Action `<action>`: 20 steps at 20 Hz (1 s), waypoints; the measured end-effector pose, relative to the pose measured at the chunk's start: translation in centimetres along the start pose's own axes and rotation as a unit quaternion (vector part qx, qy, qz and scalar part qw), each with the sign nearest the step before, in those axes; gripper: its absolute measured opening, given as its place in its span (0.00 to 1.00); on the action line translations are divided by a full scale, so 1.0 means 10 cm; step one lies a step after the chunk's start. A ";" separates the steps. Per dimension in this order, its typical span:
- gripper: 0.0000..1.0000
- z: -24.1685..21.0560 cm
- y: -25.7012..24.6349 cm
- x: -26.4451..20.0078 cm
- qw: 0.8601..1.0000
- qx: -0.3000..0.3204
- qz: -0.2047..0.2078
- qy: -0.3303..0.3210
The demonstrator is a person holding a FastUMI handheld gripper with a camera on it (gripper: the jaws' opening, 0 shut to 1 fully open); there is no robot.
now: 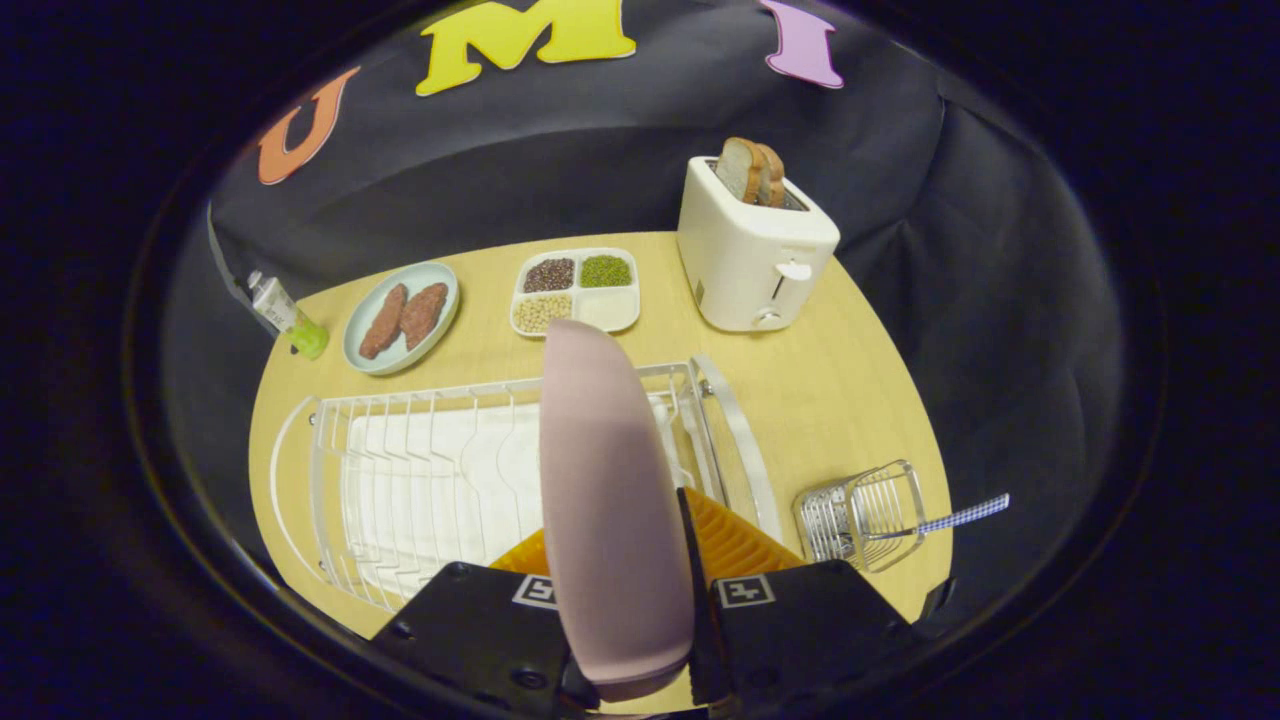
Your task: Take the plate from the dish rack, then take the spoon from the basket and place it into the plate.
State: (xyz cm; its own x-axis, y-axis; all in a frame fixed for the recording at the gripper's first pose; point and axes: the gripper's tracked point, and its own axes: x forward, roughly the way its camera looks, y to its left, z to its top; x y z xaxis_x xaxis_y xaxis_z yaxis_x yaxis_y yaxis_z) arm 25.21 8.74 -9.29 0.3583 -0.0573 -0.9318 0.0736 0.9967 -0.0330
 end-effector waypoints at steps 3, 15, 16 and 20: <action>0.39 0.19 0.08 -0.29 0.999 -0.019 -0.014 -0.040; 0.40 -0.50 0.33 -1.26 0.977 0.038 0.180 -0.107; 0.40 -0.65 0.33 -1.27 0.973 0.048 0.204 -0.096; 0.40 -1.33 0.25 -1.08 0.960 0.079 0.261 -0.056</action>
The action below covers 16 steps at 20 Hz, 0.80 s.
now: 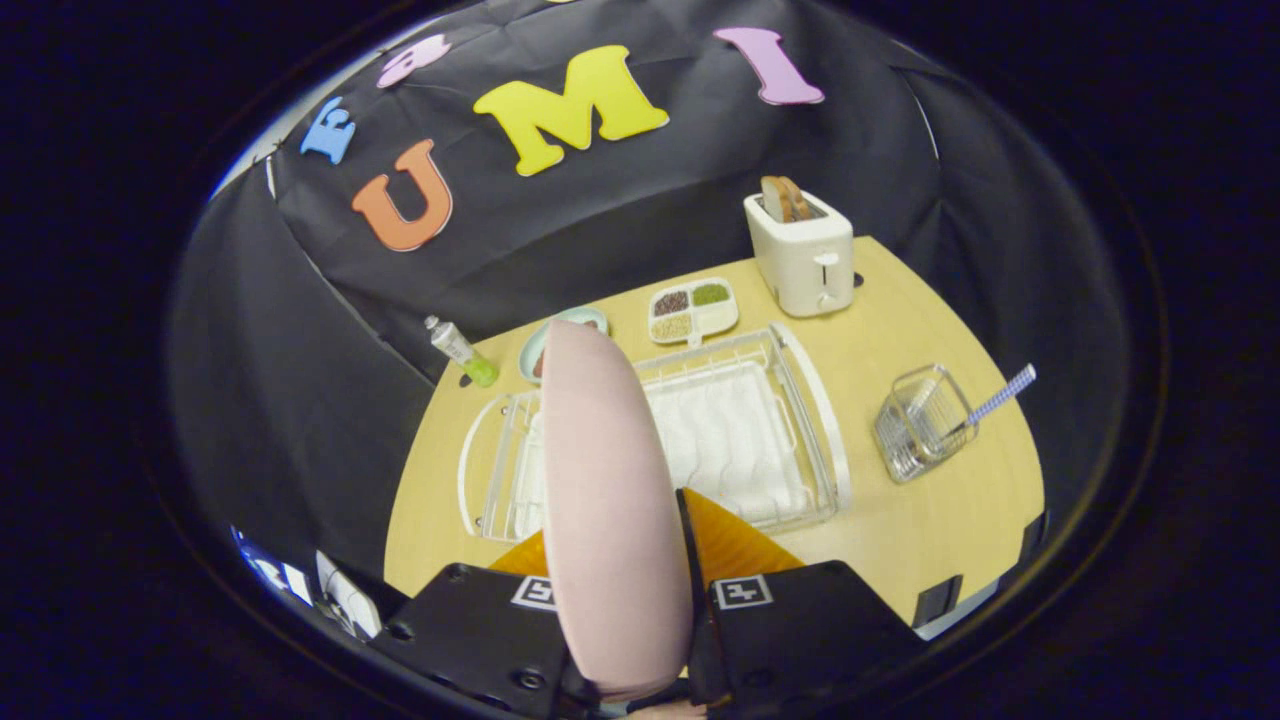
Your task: Take the plate from the dish rack, then take the spoon from the basket and place it into the plate.
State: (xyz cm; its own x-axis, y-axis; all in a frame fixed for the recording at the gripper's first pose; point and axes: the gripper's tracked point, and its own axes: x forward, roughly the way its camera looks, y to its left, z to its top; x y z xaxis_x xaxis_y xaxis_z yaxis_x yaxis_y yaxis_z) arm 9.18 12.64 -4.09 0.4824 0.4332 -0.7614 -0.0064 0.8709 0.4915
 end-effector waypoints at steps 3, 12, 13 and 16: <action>0.40 -0.52 -0.17 0.18 0.998 0.034 0.030 0.031; 0.40 -1.49 -0.46 0.83 0.978 0.140 0.098 0.119; 0.40 -1.49 -0.47 0.84 0.977 0.144 0.104 0.118; 0.40 -1.48 -0.50 0.90 0.973 0.158 0.117 0.119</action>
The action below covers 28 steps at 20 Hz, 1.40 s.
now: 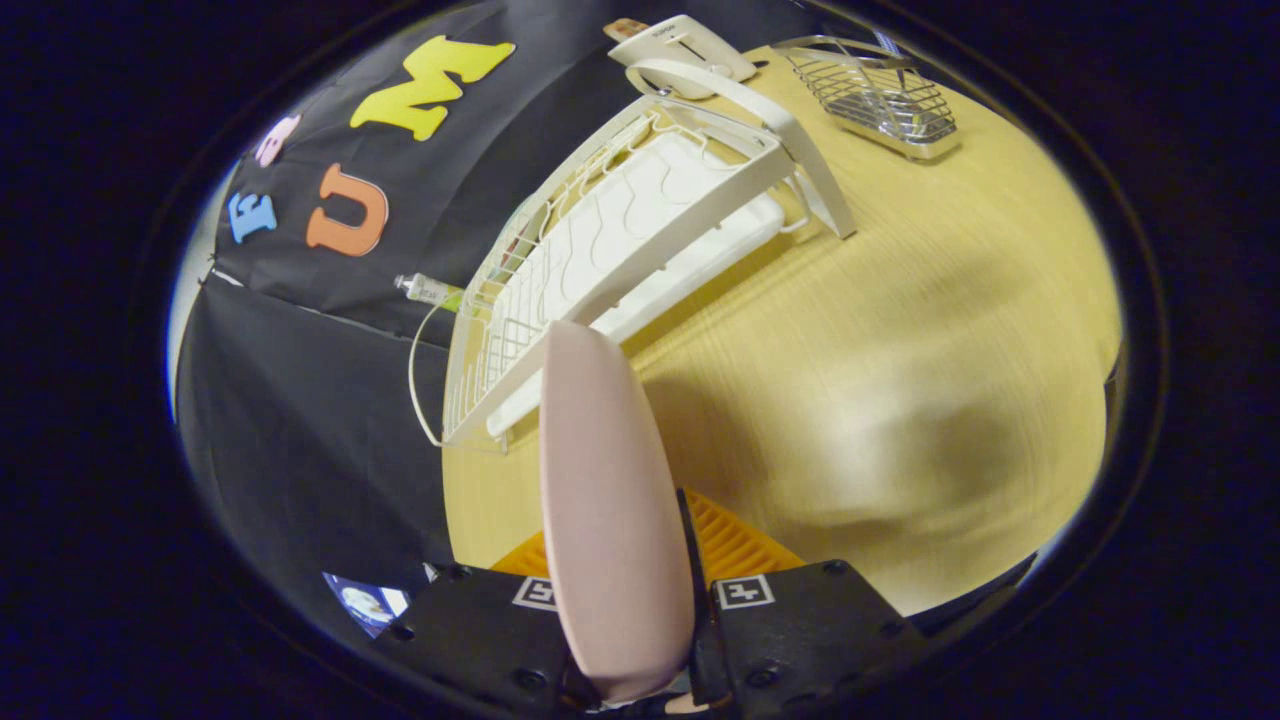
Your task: Take the plate from the dish rack, then take the spoon from the basket and place it into the plate.
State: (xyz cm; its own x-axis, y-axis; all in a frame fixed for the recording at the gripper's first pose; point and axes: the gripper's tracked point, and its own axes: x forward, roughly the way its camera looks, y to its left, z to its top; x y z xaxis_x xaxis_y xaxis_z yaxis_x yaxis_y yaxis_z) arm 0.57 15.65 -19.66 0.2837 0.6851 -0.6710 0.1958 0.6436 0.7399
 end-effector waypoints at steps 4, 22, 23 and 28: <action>0.40 0.01 -0.09 0.04 0.999 0.028 0.018 0.010; 0.71 0.44 -0.27 -0.27 0.996 -0.034 -0.043 -0.077; 0.71 0.44 -0.26 -0.31 0.994 -0.053 -0.047 -0.086; 0.75 0.59 -0.25 -0.65 0.967 -0.165 -0.092 -0.172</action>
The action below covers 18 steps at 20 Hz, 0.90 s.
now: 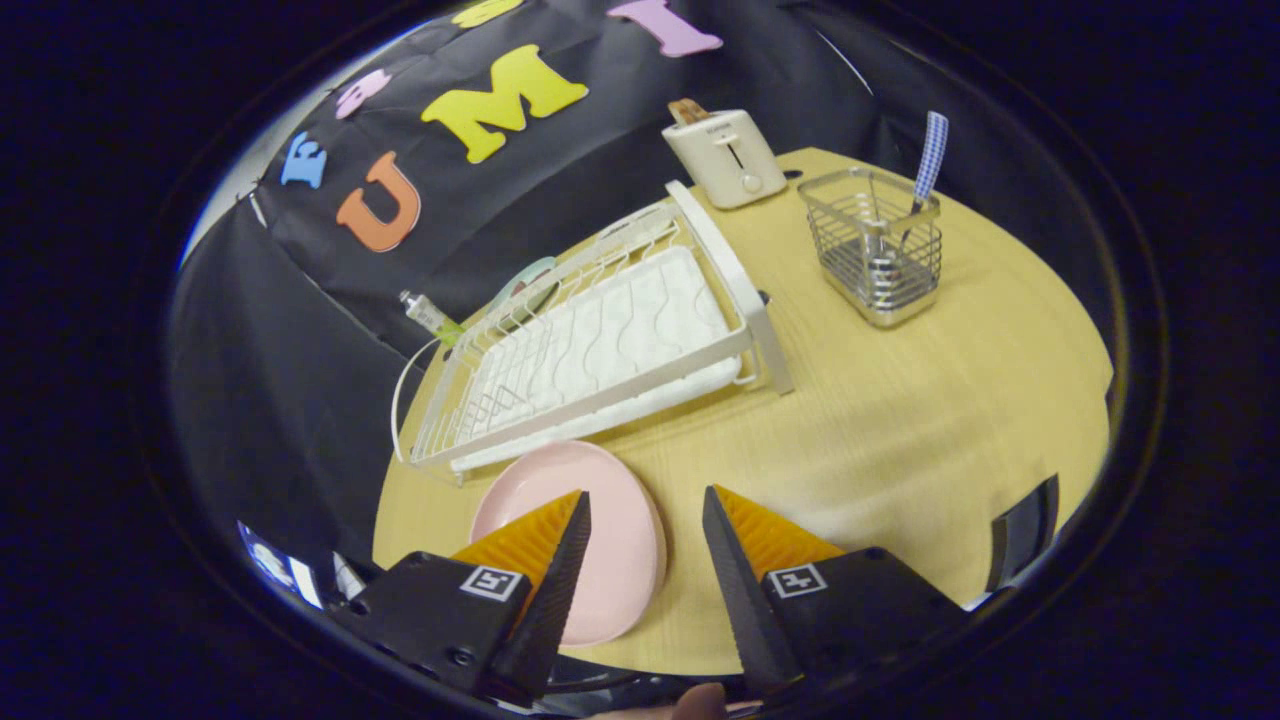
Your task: Take the plate from the dish rack, then take the spoon from the basket and place it into the plate.
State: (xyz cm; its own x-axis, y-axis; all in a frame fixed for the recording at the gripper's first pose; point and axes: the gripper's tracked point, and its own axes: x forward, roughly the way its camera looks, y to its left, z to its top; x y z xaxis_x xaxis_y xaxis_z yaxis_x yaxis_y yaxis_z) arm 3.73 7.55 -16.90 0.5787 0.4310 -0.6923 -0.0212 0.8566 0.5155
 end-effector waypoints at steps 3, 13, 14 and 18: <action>0.76 0.18 -0.12 -0.19 0.995 -0.064 -0.039 -0.069; 0.94 0.65 -0.45 -1.00 0.936 -0.198 -0.135 -0.258; 1.00 0.69 -0.50 -1.06 0.931 -0.200 -0.140 -0.273; 1.00 0.81 -0.74 -1.33 0.908 -0.208 -0.155 -0.329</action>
State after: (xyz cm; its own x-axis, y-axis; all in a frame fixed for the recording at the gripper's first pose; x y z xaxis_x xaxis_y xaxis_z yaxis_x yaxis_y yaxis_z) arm 2.84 -6.82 -7.41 0.9684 0.0062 -0.2493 -0.0019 0.9998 0.0175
